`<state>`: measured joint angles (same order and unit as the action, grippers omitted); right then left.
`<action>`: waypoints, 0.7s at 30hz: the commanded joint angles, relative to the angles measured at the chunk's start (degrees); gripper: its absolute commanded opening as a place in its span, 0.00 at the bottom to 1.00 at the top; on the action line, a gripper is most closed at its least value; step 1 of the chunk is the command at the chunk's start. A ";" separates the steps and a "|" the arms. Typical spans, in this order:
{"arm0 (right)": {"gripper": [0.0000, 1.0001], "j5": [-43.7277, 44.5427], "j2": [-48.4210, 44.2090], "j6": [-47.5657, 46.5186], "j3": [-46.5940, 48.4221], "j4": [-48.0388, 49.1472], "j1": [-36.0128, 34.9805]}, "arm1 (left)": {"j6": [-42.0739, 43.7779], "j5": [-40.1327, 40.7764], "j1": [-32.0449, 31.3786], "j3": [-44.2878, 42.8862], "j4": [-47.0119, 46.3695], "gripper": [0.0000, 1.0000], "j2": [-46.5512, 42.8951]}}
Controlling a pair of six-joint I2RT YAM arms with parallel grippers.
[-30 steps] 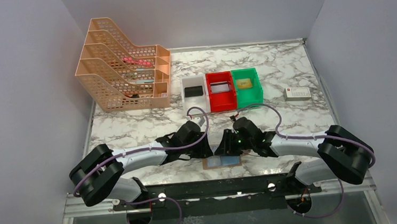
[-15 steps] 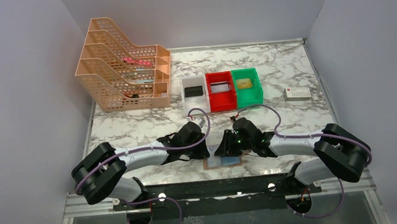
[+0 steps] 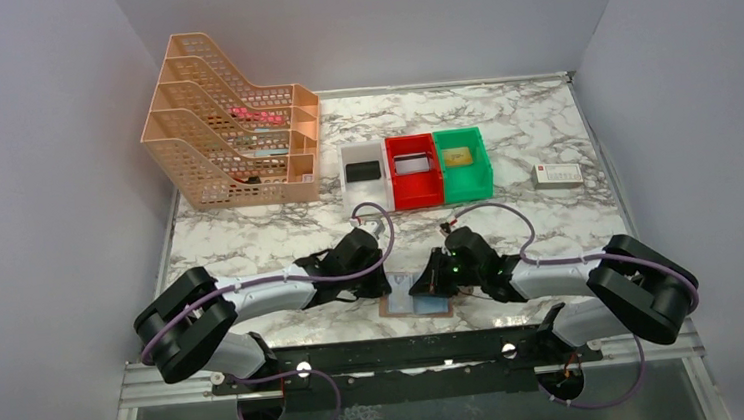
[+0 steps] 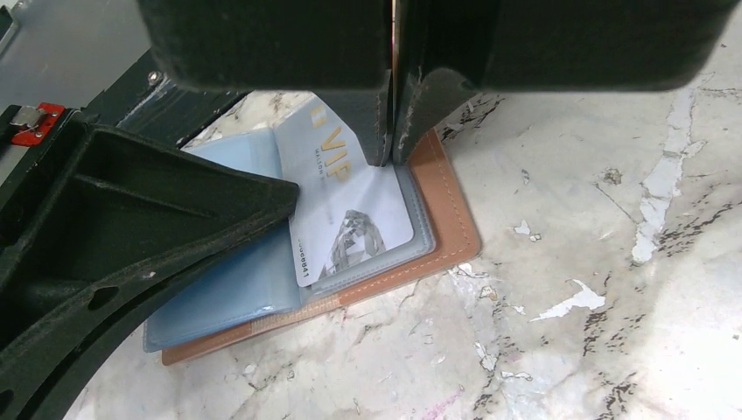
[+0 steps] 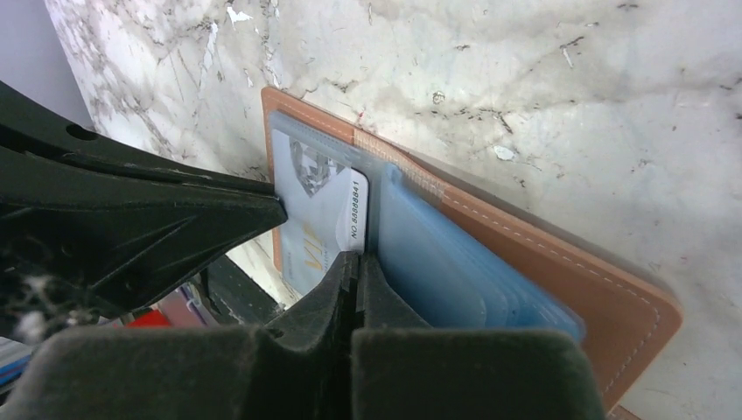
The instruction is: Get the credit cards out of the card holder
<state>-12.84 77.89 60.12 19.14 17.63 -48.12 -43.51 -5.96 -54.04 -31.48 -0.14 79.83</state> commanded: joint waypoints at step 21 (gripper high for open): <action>0.01 3.95 -12.12 1.32 -2.51 -6.27 0.13 | -1.14 7.60 -2.05 1.00 5.20 0.00 -2.15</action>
<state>-11.20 67.11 61.06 17.85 13.50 -48.29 -45.01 -0.78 -55.75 -31.35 1.65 78.26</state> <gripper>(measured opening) 0.017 0.008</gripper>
